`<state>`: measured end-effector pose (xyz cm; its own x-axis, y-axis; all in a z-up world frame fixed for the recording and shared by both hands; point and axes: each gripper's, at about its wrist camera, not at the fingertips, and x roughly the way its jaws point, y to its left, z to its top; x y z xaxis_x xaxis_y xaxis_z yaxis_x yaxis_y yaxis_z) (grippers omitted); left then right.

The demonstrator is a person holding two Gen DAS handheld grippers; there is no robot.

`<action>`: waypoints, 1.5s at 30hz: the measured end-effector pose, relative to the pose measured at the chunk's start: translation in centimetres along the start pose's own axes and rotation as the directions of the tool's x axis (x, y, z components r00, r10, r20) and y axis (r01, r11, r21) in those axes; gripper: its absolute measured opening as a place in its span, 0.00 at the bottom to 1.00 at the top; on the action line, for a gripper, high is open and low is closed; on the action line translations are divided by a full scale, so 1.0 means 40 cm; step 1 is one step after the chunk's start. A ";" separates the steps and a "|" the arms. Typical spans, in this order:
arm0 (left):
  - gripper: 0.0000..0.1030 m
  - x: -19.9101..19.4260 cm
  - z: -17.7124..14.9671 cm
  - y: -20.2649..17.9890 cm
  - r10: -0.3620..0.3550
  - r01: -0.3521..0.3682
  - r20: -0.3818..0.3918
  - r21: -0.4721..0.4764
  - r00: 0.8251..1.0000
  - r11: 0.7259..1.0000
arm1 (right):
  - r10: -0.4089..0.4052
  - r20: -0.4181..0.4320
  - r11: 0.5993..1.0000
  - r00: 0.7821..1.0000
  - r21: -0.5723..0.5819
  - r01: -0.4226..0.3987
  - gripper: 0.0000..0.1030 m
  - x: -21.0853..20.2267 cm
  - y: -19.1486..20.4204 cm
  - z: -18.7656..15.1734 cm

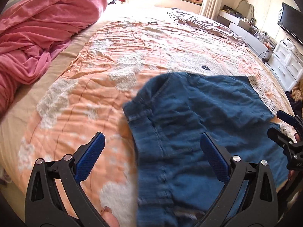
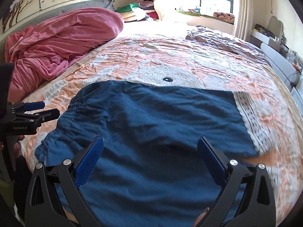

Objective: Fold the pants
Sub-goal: 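Lower both tools onto the pants waistband and close both grippers on it, then lift the waistband with both grippers and fold it over toward the lace hems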

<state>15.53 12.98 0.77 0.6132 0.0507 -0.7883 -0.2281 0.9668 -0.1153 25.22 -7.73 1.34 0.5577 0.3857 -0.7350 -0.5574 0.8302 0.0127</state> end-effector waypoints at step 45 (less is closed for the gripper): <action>0.08 0.044 0.036 -0.032 -0.164 0.102 0.148 0.354 0.975 0.929 | 0.142 -0.023 0.848 0.990 -0.514 -0.134 0.06 0.171 0.091 0.154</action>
<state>17.99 12.18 0.39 0.7477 -0.0717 -0.6602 0.1187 0.9926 0.0266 30.78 0.40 0.53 0.4586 0.4903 -0.7411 -0.8628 0.4453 -0.2393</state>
